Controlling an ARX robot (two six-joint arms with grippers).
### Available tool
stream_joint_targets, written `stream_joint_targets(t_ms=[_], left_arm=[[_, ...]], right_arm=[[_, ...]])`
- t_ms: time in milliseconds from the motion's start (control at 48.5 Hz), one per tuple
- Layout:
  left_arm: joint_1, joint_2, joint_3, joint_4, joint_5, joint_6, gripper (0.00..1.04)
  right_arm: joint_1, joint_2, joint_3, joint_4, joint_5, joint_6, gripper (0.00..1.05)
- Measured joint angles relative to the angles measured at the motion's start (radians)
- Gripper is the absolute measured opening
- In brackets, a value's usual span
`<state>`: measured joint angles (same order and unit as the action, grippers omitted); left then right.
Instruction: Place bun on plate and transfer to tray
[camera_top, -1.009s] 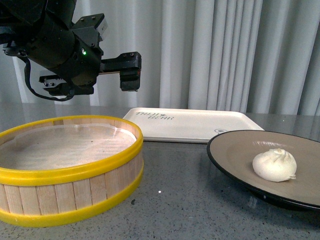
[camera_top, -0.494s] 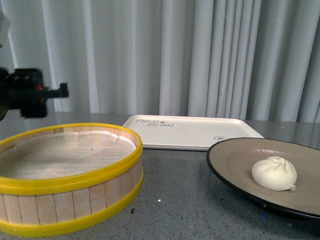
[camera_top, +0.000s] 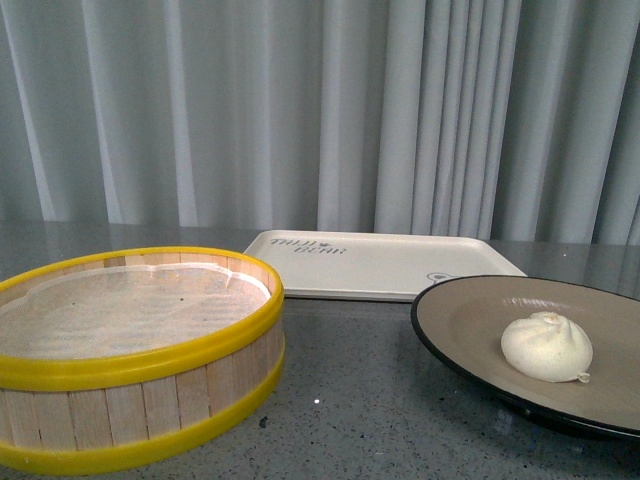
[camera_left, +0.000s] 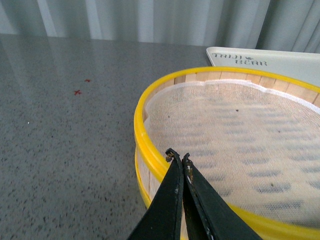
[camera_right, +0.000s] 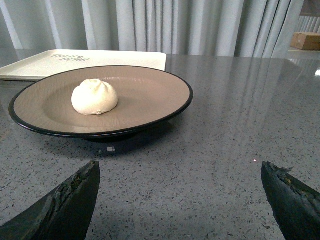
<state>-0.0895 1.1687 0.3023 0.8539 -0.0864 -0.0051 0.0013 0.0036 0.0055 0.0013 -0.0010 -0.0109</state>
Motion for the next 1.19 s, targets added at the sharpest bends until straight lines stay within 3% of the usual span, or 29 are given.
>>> stream_joint_targets(t_ms=[309,639,721,1195], left_arm=[[0.087,-0.203,-0.154,-0.044,0.080,0.000,0.04],[0.087,-0.399,-0.234,-0.162,0.084,0.000,0.04],[0.087,-0.416,-0.274,-0.127,0.084,0.000,0.04],[0.087,-0.693,-0.276,-0.383,0.085,0.000,0.04]], right_arm=[[0.000,0.000,0.000,0.000,0.000,0.000,0.96],[0.000,0.000,0.000,0.000,0.000,0.000,0.96],[0.000,0.000,0.000,0.000,0.000,0.000,0.96],[0.000,0.000,0.000,0.000,0.000,0.000,0.96]])
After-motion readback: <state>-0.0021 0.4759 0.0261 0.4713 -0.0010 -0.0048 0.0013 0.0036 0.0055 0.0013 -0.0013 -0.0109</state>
